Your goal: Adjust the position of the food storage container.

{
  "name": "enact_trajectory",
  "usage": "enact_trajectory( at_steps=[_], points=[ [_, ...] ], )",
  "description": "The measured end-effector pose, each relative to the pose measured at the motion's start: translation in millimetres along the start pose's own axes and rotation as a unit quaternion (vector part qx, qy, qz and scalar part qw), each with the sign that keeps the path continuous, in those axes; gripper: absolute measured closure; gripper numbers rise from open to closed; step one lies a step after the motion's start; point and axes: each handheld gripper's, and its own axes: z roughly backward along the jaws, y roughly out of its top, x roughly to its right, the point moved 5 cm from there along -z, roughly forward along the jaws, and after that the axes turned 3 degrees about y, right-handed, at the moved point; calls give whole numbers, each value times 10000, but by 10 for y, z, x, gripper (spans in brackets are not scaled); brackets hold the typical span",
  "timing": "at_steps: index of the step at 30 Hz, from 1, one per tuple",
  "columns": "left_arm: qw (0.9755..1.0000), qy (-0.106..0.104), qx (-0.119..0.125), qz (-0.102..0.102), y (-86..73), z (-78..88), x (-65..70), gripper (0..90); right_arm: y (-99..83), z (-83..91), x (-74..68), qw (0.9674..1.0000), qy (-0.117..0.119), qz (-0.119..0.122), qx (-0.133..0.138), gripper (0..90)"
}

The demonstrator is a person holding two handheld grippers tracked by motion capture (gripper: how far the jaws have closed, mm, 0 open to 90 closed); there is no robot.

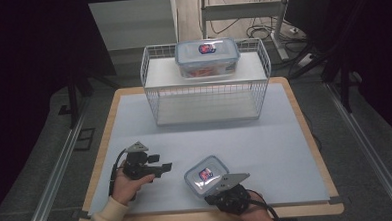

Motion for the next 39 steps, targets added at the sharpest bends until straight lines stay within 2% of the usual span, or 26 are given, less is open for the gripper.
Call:
enact_trajectory(
  at_steps=[11, 14, 21, 24, 28, 34, 39],
  points=[
    [10000, 47, 35, 30, -21, 37, -38, 300, 181, -283, -25, 9996, -190, -182, 135, 894],
    [10000, 38, 40, 32, -21, 35, -30, 299, 212, -320, -30, 9996, -202, -150, 126, 894],
    [10000, 47, 44, 28, -20, 41, -39, 300, 299, -429, -12, 9989, -339, -245, 219, 894],
    [10000, 50, 44, 13, -20, 36, -37, 300, 339, -461, 38, 9980, -381, -430, 278, 894],
    [10000, 49, 43, 7, -21, 32, -37, 300, 368, -498, 61, 9976, -370, -505, 298, 894],
    [10000, 60, 41, 23, -22, 36, -38, 300, 370, -486, 52, 9974, -334, -551, 321, 894],
    [10000, 58, 37, 28, -23, 36, -38, 299, 303, -309, -9, 9979, -267, -476, 338, 894]
  ],
)
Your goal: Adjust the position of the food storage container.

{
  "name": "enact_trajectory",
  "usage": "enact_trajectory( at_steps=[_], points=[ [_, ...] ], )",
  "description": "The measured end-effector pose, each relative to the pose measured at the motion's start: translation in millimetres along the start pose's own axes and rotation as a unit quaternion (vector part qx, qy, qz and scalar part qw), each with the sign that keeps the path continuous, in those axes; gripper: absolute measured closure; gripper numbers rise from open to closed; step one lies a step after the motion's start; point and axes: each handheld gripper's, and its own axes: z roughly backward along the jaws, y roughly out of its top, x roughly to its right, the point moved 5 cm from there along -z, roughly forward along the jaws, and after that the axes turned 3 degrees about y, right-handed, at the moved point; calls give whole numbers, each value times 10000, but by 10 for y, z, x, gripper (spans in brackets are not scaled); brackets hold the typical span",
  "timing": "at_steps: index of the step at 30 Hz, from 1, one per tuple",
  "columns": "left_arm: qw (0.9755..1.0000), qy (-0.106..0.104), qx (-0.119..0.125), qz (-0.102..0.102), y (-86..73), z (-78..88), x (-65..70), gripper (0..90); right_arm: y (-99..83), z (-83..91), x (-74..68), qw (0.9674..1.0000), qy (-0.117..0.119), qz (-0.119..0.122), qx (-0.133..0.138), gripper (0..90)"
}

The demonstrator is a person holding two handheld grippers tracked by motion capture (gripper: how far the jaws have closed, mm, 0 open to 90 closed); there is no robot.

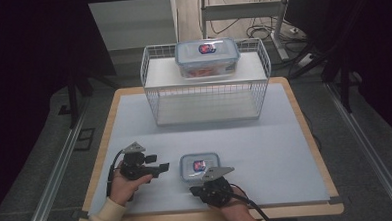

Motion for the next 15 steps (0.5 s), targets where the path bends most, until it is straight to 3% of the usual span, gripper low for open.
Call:
enact_trajectory(
  at_steps=[6, 9, 10, 12, 13, 14, 15],
  points=[
    [10000, -8, 12, 1, 4, 3, 8, 299, -65, 406, 60, 9997, -94, -25, 231, 893],
    [10000, -12, -12, -4, 2, -6, 20, 299, -68, 650, 195, 9987, -220, -184, 422, 893],
    [10000, -14, -18, 1, 2, -9, 25, 299, -86, 789, 308, 9977, -280, -295, 538, 893],
    [10000, -18, -22, 7, 3, -12, 32, 298, -97, 849, 366, 9972, -315, -342, 578, 893],
    [10000, -19, -14, 22, 6, -15, 40, 296, -112, 964, 503, 9958, -379, -492, 673, 892],
    [10000, -19, -14, 22, 6, -15, 40, 294, -112, 964, 503, 9958, -379, -492, 673, 892],
    [10000, -11, -7, 27, 9, -16, 46, 294, -115, 1030, 611, 9947, -406, -588, 735, 890]
  ],
)
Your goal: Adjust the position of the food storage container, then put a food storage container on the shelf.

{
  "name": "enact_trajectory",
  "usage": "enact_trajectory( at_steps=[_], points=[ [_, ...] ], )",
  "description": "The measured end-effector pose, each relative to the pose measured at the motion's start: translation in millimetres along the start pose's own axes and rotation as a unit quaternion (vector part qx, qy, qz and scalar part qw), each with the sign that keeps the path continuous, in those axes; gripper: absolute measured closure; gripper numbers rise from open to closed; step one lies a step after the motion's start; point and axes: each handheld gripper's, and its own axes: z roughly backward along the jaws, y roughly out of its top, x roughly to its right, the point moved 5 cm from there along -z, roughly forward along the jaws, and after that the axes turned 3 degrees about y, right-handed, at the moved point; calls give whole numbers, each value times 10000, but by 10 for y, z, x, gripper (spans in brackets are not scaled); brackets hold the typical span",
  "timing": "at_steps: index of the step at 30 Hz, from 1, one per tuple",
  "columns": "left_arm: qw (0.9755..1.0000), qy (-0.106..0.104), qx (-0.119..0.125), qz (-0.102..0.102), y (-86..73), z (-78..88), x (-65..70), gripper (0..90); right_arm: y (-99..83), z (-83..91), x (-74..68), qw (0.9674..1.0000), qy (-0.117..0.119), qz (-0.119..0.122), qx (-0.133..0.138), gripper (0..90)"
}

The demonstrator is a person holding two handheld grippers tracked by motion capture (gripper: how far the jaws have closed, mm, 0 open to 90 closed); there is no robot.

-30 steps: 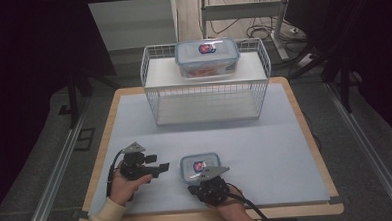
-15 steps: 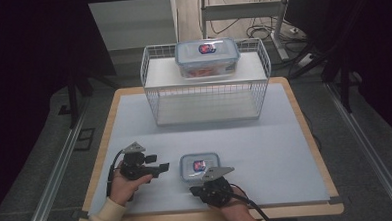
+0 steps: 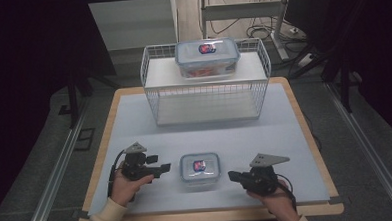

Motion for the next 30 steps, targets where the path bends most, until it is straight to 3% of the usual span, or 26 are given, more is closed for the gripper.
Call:
enact_trajectory(
  at_steps=[6, 13, 14, 15, 16, 18, 26, 30],
  points=[
    [10000, 10, 13, 21, 8, 5, 20, 293, 18, 74, 246, 9990, 141, -409, 149, 882],
    [10000, 15, 12, 48, 13, 7, 39, 284, -3, 68, 321, 9994, 30, -355, 43, 841],
    [10000, 36, 39, 51, 18, 13, 44, 280, 1, 68, 326, 9993, 49, -373, 51, 811],
    [10000, 31, 51, 57, 21, 19, 49, 281, 9, 64, 328, 9993, 75, -357, 75, 731],
    [10000, 17, 66, 67, 27, 26, 56, 277, 32, 65, 312, 9990, 228, -359, 152, 560],
    [9999, 6, 87, 86, 35, 37, 70, 272, 53, 59, 301, 9984, 328, -434, 166, 452],
    [9995, -201, 82, 218, 70, 36, 142, 242, 103, 0, 302, 9956, 639, -671, 169, 317],
    [9999, -57, 22, 101, 65, -16, 188, 237, 133, -66, 310, 9947, 698, -743, 92, 291]
  ],
)
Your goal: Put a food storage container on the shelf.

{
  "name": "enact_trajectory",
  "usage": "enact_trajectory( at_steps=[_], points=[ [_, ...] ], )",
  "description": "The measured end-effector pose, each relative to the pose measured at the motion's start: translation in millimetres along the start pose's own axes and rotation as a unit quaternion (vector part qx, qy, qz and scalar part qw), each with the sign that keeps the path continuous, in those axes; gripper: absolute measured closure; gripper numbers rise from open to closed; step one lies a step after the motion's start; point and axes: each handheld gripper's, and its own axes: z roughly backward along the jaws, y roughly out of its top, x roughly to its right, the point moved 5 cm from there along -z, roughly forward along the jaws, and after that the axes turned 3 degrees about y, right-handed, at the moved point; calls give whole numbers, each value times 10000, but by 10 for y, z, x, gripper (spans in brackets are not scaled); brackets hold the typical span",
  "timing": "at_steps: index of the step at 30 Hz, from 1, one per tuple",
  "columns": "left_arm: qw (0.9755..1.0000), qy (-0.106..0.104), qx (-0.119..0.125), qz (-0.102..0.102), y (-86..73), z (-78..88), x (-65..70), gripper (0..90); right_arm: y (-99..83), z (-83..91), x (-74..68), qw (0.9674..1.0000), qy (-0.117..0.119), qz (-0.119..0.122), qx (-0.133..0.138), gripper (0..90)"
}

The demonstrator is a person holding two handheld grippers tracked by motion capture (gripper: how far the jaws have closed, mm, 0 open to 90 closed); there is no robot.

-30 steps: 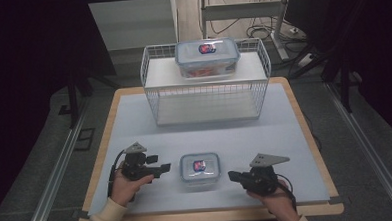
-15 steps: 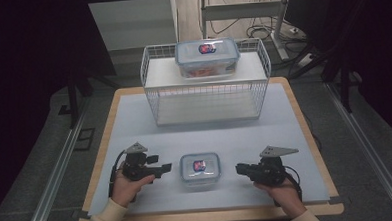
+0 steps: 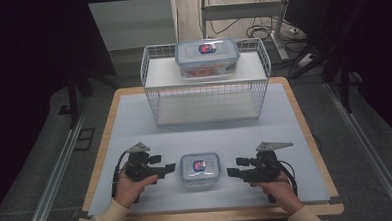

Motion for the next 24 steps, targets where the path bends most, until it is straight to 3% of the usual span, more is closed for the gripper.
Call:
enact_trajectory(
  at_steps=[4, 8, 13, 17, 19, 24],
  points=[
    [9999, -140, -42, 47, -5, -44, 60, 232, 20, -80, -4, 9999, 55, -94, -64, 282],
    [9989, -372, -172, 222, -1, -133, 93, 248, 31, -164, 2, 9997, 82, -152, -194, 277],
    [9980, -478, -299, 298, -3, -240, 148, 249, 64, -240, 5, 9995, 104, -182, -224, 275],
    [9954, -671, -418, 547, -19, -317, 162, 251, 56, -307, -9, 9993, 129, -152, -322, 273],
    [9951, -688, -496, 515, -36, -357, 185, 251, 54, -342, -3, 9990, 148, -197, -366, 270],
    [9927, -840, -557, 661, -50, -389, 216, 248, 38, -458, -5, 9982, 219, -226, -512, 263]
  ],
)
